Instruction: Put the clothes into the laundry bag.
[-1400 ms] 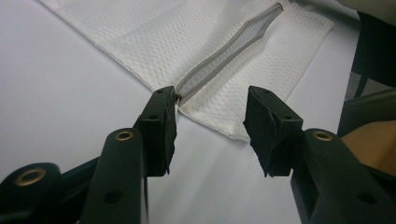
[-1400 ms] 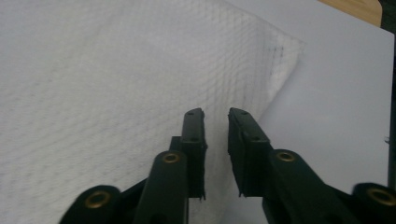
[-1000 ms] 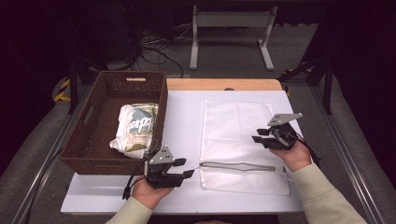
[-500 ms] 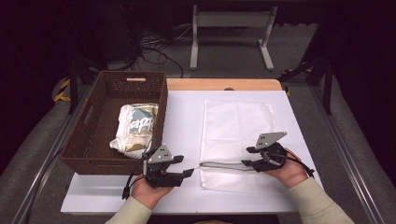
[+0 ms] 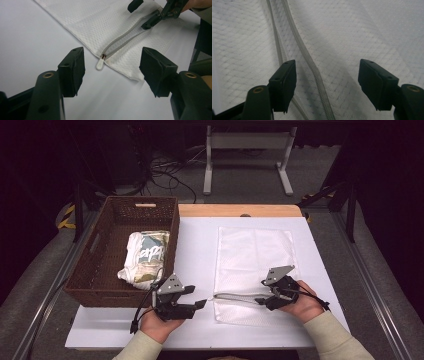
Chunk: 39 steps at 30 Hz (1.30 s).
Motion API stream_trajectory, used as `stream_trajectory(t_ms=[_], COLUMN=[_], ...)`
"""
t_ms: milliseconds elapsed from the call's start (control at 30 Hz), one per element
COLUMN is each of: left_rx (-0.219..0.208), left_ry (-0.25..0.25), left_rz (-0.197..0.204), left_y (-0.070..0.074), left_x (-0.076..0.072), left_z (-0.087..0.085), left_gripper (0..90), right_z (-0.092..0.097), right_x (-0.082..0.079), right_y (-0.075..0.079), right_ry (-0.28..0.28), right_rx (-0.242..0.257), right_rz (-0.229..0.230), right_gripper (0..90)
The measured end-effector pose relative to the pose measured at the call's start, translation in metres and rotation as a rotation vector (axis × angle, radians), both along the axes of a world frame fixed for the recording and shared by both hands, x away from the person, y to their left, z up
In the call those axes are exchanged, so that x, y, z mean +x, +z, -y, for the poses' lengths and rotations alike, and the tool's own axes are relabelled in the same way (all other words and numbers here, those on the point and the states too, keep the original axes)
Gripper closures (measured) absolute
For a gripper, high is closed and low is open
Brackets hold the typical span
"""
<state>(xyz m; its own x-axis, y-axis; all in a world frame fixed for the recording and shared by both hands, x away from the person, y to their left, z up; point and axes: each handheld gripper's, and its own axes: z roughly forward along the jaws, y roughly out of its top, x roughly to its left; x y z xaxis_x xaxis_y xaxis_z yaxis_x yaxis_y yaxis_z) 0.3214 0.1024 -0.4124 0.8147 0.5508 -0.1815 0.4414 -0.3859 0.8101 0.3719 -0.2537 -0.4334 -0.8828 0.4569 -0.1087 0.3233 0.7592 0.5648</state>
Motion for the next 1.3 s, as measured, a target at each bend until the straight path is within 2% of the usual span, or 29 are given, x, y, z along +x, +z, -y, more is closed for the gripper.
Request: stream_trajectory(t_ms=[233,267,400,433,467,500,600,733,933,967,1100,1300], left_rx=[0.007,0.004,0.007,0.007,0.007,0.009,0.0,0.001,0.006,0.0,0.001,-0.005], left_ry=[-0.01,-0.012,-0.012,-0.014,-0.014,-0.015,-0.013,-0.014,-0.011,-0.013,-0.006,0.009], left_rz=[0.004,0.003,0.004,0.002,0.002,0.006,0.001,0.005,0.017,0.009,0.016,0.028], left_y=[0.0,0.0,-0.001,-0.001,-0.001,-0.001,0.0,0.0,0.002,0.003,0.009,0.02], left_x=[0.0,0.0,0.0,0.0,0.0,0.0,0.0,-0.001,0.0,0.0,0.0,-0.001], left_z=[0.0,0.0,0.001,0.001,0.001,0.001,0.001,0.0,0.0,0.0,-0.002,-0.01], left_gripper=[37.9,38.2,38.3,38.4,38.4,38.5,38.6,38.9,38.7,38.7,33.2,29.6], right_z=[0.0,0.001,0.001,0.002,0.002,0.003,0.003,0.004,0.007,0.007,0.009,0.012], right_x=[0.003,0.003,0.004,0.004,0.004,0.005,0.004,0.005,0.005,0.005,0.008,0.014], right_y=[-0.002,-0.002,-0.001,0.0,0.0,0.001,0.002,0.005,0.014,0.014,0.025,0.038], right_ry=[-0.025,-0.028,-0.033,-0.034,-0.034,-0.038,-0.038,-0.045,-0.059,-0.059,-0.067,-0.093], right_rx=[-0.026,-0.031,-0.032,-0.038,-0.038,-0.037,-0.032,-0.024,0.022,0.022,0.055,0.11], right_rz=[0.007,0.008,0.014,0.019,0.019,0.027,0.028,0.031,0.025,0.025,0.025,0.024], right_gripper=[38.3,45.3,55.7,64.6,64.6,73.9,84.5,87.0,87.5,87.5,87.6,87.6])
